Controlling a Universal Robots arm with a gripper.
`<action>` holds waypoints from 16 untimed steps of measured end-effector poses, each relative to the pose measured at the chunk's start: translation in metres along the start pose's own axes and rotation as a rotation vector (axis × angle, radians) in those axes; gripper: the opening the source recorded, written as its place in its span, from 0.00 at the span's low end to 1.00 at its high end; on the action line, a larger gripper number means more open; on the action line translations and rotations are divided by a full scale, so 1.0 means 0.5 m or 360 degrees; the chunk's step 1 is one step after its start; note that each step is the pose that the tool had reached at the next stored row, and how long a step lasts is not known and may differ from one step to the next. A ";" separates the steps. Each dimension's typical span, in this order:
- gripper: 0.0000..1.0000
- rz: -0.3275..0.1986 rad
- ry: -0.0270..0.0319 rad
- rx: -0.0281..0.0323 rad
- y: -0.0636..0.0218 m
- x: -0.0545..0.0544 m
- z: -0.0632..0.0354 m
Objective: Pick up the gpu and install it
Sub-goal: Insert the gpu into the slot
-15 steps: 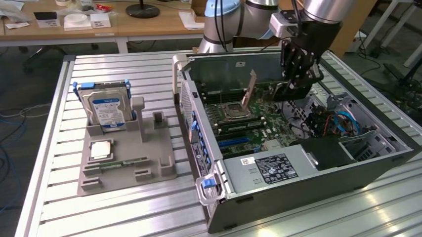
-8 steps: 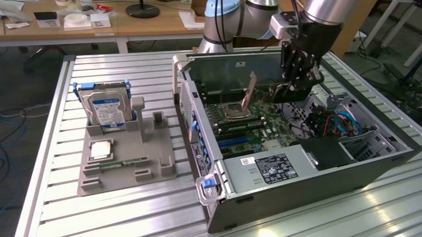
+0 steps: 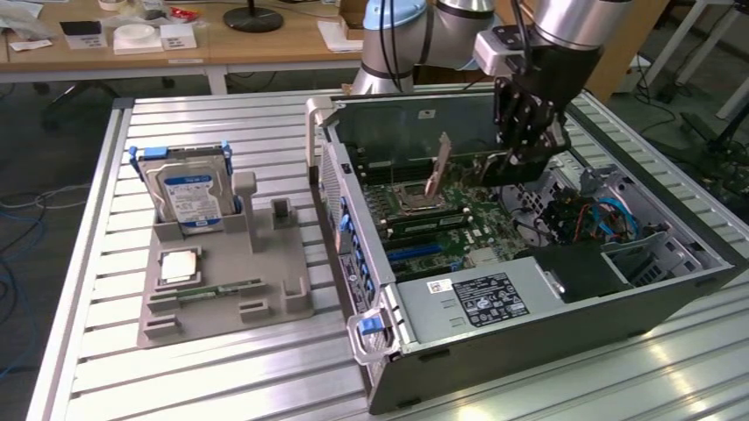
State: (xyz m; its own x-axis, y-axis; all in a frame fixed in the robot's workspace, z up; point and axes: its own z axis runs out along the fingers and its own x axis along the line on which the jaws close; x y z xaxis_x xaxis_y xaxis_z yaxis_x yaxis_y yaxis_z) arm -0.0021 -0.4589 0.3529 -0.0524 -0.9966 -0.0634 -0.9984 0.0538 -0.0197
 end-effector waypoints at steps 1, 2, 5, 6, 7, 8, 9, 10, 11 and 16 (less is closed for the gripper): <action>0.27 -0.0005 0.00000 -0.00004 0.001 0.000 0.001; 0.27 -0.0008 0.00000 -0.00006 0.003 0.000 0.003; 0.27 -0.0011 0.00001 -0.00008 0.008 0.001 0.007; 0.27 -0.0011 0.00001 -0.00008 0.010 0.001 0.007; 0.27 -0.0011 0.00002 -0.00008 0.011 0.001 0.008; 0.27 -0.0011 0.00003 -0.00009 0.011 0.001 0.008; 0.27 -0.0011 0.00003 -0.00009 0.011 0.001 0.008; 0.27 -0.0011 0.00001 -0.00009 0.011 0.001 0.008; 0.27 -0.0011 0.00000 -0.00008 0.011 0.001 0.008; 0.27 -0.0011 -0.00006 -0.00006 0.022 0.002 0.010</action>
State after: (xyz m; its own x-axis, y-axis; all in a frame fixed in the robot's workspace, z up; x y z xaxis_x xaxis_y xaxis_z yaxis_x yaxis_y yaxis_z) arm -0.0128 -0.4589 0.3475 -0.0456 -0.9969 -0.0637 -0.9987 0.0470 -0.0198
